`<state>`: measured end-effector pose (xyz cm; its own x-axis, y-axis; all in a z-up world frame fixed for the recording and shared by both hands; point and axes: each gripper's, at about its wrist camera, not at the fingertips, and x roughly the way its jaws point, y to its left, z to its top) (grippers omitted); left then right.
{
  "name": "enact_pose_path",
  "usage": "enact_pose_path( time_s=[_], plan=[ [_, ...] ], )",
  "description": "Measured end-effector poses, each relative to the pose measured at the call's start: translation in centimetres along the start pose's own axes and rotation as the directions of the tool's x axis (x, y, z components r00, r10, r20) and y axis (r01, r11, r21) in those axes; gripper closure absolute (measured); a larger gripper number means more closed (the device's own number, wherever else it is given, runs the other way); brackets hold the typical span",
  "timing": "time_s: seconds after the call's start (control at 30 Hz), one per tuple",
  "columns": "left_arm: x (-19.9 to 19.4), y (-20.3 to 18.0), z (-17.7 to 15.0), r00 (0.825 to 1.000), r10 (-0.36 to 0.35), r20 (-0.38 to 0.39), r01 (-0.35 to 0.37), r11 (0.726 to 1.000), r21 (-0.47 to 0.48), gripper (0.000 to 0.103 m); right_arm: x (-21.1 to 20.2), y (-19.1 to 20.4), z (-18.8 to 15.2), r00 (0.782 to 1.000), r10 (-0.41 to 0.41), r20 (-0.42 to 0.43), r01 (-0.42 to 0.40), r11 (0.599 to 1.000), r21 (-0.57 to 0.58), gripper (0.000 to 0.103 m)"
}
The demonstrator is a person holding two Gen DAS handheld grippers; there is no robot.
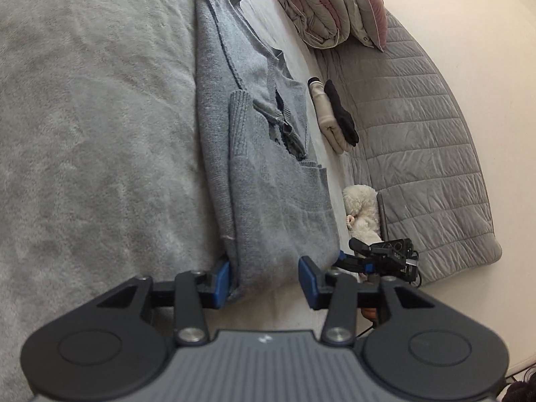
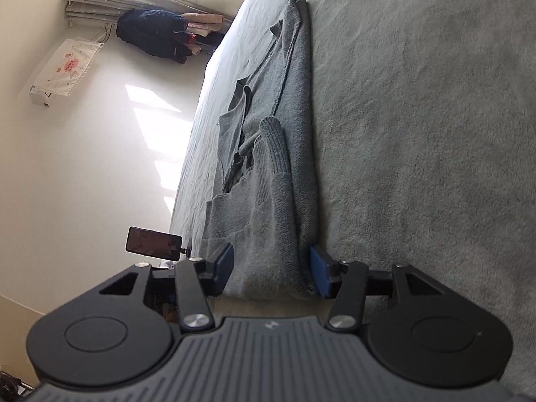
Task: Fold clothes
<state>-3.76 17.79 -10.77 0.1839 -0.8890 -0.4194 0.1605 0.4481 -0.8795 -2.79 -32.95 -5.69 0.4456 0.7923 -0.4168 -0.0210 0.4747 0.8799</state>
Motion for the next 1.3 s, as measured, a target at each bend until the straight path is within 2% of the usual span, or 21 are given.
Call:
enact_pose_path(
  time_s=[0.07, 0.1, 0.2, 0.3, 0.37, 0.43, 0.53, 0.63, 0.77, 0.87, 1.03, 1.17, 1.3],
  plan=[
    [0.2, -0.2, 0.0, 1.0, 0.018, -0.014, -0.017, 1.0, 0.025, 0.061, 0.6, 0.4, 0.1, 1.0, -0.022, -0.015, 0.022, 0.999, -0.028, 0.054],
    [0.3, -0.2, 0.0, 0.999, 0.036, -0.018, -0.035, 0.999, 0.039, 0.07, 0.9, 0.6, 0.1, 0.999, -0.032, -0.024, 0.031, 0.999, -0.038, 0.056],
    [0.3, -0.3, -0.2, 0.998, 0.058, -0.018, -0.057, 0.997, 0.049, 0.081, 1.3, 0.3, 0.2, 0.998, -0.034, -0.052, 0.032, 0.999, -0.037, 0.075],
    [-0.1, -0.1, -0.1, 1.0, 0.01, 0.0, -0.01, 0.999, 0.036, 0.086, 0.9, -0.4, 0.0, 0.998, 0.019, -0.054, -0.019, 1.0, -0.003, 0.081],
    [-0.5, -0.2, 0.0, 0.998, -0.054, 0.03, 0.052, 0.998, 0.042, 0.087, 0.3, -0.2, 0.2, 0.997, 0.076, -0.032, -0.076, 0.997, 0.008, 0.084],
    [-1.1, -0.4, 0.3, 0.988, -0.13, 0.079, 0.127, 0.991, 0.044, 0.09, -0.3, 0.3, 0.4, 0.992, 0.125, -0.006, -0.125, 0.992, 0.01, 0.084],
    [-1.9, -0.7, 0.9, 0.959, -0.239, 0.152, 0.233, 0.971, 0.055, 0.091, -1.2, 1.1, 1.0, 0.981, 0.189, 0.05, -0.19, 0.982, 0.02, 0.085],
    [-2.3, -1.5, 2.0, 0.924, -0.31, 0.226, 0.3, 0.951, 0.075, 0.091, -1.4, 2.1, 1.8, 0.971, 0.219, 0.097, -0.223, 0.975, 0.024, 0.086],
    [-1.9, -1.9, 3.8, 0.867, -0.379, 0.324, 0.379, 0.923, 0.063, 0.091, -0.9, 3.2, 3.1, 0.956, 0.244, 0.16, -0.253, 0.967, 0.036, 0.087],
    [-1.0, -2.2, 5.2, 0.825, -0.392, 0.406, 0.415, 0.909, 0.036, 0.092, -0.9, 2.9, 4.2, 0.943, 0.249, 0.221, -0.27, 0.96, 0.072, 0.087],
    [-0.1, -1.8, 8.2, 0.756, -0.343, 0.557, 0.432, 0.901, -0.031, 0.093, -0.2, 2.1, 6.2, 0.914, 0.227, 0.336, -0.288, 0.947, 0.143, 0.088],
    [0.9, -0.7, 10.1, 0.703, -0.229, 0.674, 0.406, 0.907, -0.115, 0.093, 1.0, 0.5, 8.0, 0.886, 0.183, 0.426, -0.297, 0.929, 0.22, 0.088],
    [1.7, 0.8, 11.2, 0.701, -0.078, 0.709, 0.335, 0.914, -0.23, 0.089, 1.8, -1.9, 8.8, 0.861, 0.13, 0.492, -0.307, 0.904, 0.298, 0.084]
  ],
)
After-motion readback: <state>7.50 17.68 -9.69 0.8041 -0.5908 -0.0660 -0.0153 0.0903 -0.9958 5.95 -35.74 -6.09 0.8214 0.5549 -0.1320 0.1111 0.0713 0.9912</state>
